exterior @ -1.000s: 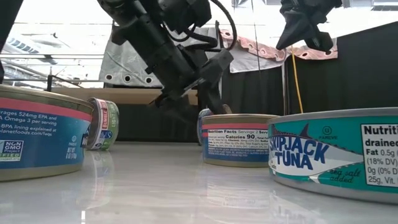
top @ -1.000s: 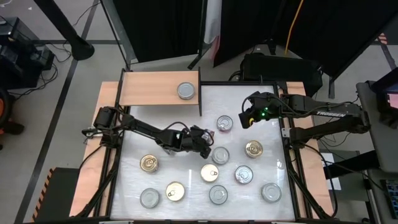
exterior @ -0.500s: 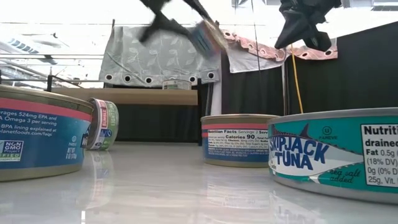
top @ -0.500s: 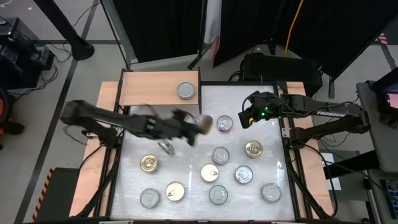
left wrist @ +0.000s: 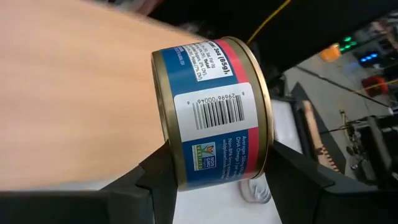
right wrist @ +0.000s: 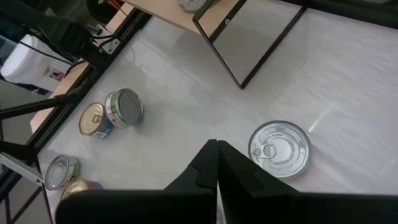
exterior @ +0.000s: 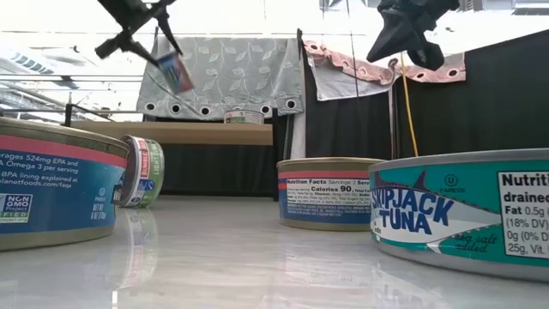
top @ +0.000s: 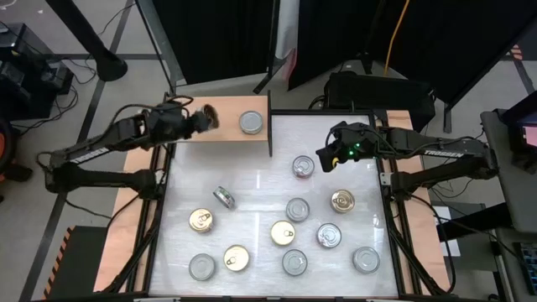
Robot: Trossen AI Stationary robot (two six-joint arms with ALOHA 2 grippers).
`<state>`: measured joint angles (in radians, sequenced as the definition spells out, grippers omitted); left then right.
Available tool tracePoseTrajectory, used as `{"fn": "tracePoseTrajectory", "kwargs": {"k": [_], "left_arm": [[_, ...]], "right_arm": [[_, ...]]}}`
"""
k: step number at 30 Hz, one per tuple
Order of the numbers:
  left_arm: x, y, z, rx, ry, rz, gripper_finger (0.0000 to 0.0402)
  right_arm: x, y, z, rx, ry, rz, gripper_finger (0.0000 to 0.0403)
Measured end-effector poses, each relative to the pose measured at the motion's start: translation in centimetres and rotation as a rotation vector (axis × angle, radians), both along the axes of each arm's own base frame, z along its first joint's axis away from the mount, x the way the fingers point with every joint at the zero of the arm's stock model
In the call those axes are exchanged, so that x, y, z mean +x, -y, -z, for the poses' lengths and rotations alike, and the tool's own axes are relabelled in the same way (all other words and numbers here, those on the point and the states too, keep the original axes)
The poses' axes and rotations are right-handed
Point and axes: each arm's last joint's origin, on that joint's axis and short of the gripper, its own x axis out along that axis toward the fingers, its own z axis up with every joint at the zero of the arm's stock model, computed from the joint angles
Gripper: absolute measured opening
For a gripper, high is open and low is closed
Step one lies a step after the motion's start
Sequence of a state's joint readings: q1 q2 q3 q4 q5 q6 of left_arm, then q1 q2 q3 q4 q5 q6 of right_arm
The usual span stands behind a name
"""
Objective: Stack canned seafood by type on shelf
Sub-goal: Put the blue pink tuna can on the shelf
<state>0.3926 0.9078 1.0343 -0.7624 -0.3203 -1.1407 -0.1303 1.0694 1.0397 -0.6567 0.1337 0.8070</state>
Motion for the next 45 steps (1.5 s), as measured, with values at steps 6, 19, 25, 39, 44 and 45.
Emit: {"fn": "tracePoseTrajectory", "kwargs": {"k": [6, 19, 25, 39, 44, 45], "left_arm": [[1.5, -1.2, 2.4, -0.057, 0.074, -0.126, 0.0198], [5.2, -2.9, 4.5, -0.055, 0.103, -0.158, 0.0198], [6.0, -3.3, 5.6, -0.116, 0.096, -0.203, 0.0229], [5.8, -2.8, 6.9, -0.215, -0.037, -0.116, 0.0329], [5.9, -2.7, 6.9, -0.272, -0.027, -0.035, 0.033], [6.0, -2.7, 6.9, -0.284, -0.016, -0.013, 0.033]], "right_arm": [[1.1, 0.0, 0.4, 0.019, 0.012, 0.005, 0.0], [2.9, -0.5, 1.5, 0.035, 0.0, -0.009, 0.0], [3.1, -0.5, 1.4, 0.034, 0.016, -0.009, 0.0], [3.2, -0.5, 1.3, 0.077, 0.038, -0.022, 0.0], [3.3, -0.6, 1.2, 0.089, 0.048, -0.038, 0.0], [3.3, -0.6, 1.2, 0.089, 0.048, -0.038, 0.0]]}}
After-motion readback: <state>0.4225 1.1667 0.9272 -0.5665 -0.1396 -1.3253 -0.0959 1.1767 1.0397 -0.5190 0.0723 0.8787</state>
